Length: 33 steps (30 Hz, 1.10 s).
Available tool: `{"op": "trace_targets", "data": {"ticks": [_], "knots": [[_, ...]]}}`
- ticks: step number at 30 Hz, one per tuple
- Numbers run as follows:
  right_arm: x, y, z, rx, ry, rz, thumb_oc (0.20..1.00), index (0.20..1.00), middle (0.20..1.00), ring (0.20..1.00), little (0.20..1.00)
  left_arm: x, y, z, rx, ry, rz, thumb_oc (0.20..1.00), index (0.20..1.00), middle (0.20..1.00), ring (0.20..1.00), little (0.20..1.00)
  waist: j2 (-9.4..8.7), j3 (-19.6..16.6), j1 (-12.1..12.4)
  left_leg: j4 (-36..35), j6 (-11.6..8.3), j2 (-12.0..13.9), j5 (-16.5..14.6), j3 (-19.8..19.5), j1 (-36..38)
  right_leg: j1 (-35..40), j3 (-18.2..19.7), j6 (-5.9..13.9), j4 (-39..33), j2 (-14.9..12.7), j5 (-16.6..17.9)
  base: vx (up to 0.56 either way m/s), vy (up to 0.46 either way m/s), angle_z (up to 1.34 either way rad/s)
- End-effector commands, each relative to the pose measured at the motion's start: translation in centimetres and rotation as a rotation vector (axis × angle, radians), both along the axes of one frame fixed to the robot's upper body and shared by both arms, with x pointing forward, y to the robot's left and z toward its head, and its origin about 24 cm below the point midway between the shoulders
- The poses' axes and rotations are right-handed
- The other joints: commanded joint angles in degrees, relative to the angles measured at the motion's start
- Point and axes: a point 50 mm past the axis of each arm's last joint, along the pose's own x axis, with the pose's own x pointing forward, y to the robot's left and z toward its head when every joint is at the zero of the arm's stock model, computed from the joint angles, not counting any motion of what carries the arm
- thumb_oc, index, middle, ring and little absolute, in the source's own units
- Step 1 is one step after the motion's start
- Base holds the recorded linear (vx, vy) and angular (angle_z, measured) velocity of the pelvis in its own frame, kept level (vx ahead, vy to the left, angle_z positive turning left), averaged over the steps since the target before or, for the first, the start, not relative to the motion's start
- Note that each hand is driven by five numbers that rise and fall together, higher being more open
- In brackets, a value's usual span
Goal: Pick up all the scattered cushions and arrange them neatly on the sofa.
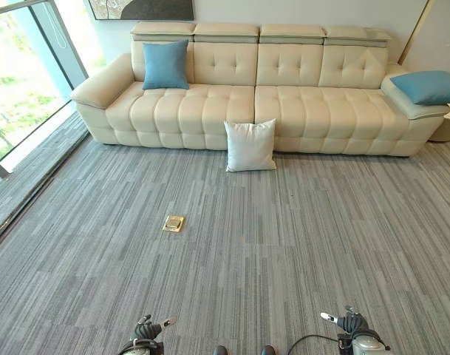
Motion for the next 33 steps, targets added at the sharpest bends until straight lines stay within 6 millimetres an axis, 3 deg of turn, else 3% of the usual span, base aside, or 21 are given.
{"op": "trace_targets", "data": {"ticks": [1, 16, 24, 33], "knots": [[2.94, -0.95, 1.84, -0.032, -0.135, -0.020, 1.000, 1.000, 1.000, 1.000, 1.000, 2.23, 0.23, 0.71, 0.043, -0.053, -0.021, 1.000, 1.000, 1.000, 1.000, 1.000, -0.04, 0.49, -0.09, -0.01, -2.88, 0.09, -4.25, 1.63, 0.82, 2.77, 0.14, 3.73, 0.09, -1.36, -8.92, 0.00, 0.000, 0.00], [2.54, -1.17, 1.86, -0.039, -0.128, -0.011, 1.000, 1.000, 1.000, 1.000, 1.000, 2.43, -0.27, 0.94, -0.008, -0.094, 0.027, 1.000, 1.000, 1.000, 1.000, 1.000, -0.02, 0.89, 0.35, -0.01, -1.14, -0.09, -5.09, 2.44, 1.52, 2.28, 2.81, 4.02, 0.09, -1.18, -8.51, 0.01, 0.011, -0.06], [2.30, -0.95, 1.76, -0.020, -0.133, -0.019, 1.000, 1.000, 1.000, 1.000, 1.000, 2.18, -0.33, 0.85, -0.021, -0.091, 0.032, 1.000, 1.000, 1.000, 1.000, 1.000, -0.42, 0.91, 0.37, -0.01, -1.20, -0.21, -5.32, 2.46, 1.65, 2.47, 2.72, 4.07, 0.09, -1.25, -8.85, 0.02, 0.011, -0.07], [3.23, -0.53, 2.31, -0.022, -0.174, -0.002, 1.000, 1.000, 1.000, 1.000, 1.000, 2.66, 0.25, 1.31, 0.017, -0.107, 0.017, 1.000, 1.000, 1.000, 1.000, 1.000, -0.51, 2.75, 0.71, -0.01, -0.66, -0.11, -4.73, 2.23, -0.46, 0.23, 3.19, 4.06, 0.09, -1.09, -8.07, 0.01, 0.006, -0.01]]}}
